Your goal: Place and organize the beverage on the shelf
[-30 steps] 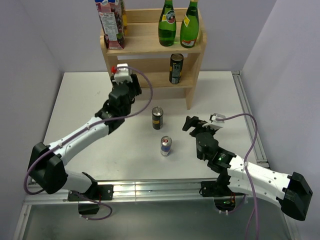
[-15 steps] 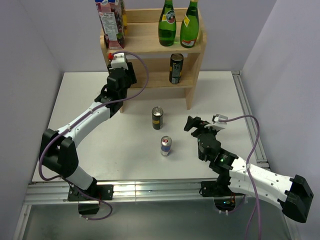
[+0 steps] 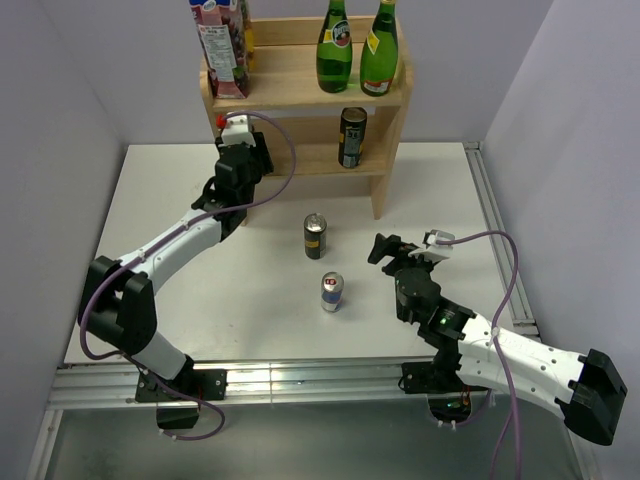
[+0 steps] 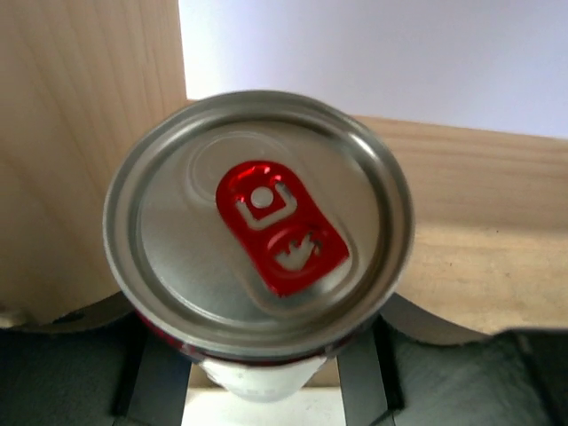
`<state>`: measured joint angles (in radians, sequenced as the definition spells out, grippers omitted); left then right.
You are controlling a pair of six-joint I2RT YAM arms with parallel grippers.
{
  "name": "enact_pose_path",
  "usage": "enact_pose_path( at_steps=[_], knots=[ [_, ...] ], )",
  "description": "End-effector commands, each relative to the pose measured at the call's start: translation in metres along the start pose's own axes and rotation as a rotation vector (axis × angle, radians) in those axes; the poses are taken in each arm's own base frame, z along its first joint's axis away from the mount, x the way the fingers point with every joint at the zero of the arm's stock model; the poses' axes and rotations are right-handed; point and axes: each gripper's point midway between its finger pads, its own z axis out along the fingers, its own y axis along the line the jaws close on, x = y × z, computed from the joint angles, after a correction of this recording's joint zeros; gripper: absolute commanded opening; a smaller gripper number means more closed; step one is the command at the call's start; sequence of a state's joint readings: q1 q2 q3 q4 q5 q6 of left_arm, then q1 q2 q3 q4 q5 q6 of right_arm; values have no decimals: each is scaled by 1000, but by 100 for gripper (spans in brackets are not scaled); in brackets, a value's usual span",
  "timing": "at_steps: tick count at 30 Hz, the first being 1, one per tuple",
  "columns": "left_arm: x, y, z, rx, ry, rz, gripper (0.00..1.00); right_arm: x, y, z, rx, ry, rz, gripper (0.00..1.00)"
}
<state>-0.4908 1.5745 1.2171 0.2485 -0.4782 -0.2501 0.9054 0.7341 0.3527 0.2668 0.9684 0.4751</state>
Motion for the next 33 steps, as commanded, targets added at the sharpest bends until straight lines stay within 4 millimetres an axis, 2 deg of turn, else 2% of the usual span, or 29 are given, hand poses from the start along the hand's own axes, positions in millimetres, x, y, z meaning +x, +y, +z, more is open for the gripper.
enact_pose_path(
  at_steps=[1,10,11,12,13,14,16,18,19,27,33],
  knots=[
    [-23,2,-4,4,-87,-76,0,-5,-2,0,19,-23,29,92],
    [-10,4,3,-21,-70,-56,2,-4,-1,0,17,-22,32,91],
    [-10,5,4,-25,-68,-53,7,-4,-2,0,17,-22,30,92],
    [-11,5,5,-28,-68,-54,22,-4,-2,0,20,-23,29,91],
    [-11,5,5,-30,-68,-57,32,-4,-2,0,19,-23,30,91],
    [-11,4,5,-28,-68,-57,50,-4,-2,0,19,-23,29,91],
    [-12,5,3,-27,-74,-59,59,-4,-3,0,20,-24,30,92],
    [-15,5,2,-27,-78,-58,78,-4,-2,0,17,-23,30,92],
    [-15,5,2,-32,-78,-53,83,-4,-2,0,17,-23,30,92],
    [-20,5,-1,-39,-92,-55,88,-4,-2,0,18,-24,27,92],
    [-33,3,-14,-46,-110,-50,90,-2,-2,1,18,-22,23,92]
  ],
)
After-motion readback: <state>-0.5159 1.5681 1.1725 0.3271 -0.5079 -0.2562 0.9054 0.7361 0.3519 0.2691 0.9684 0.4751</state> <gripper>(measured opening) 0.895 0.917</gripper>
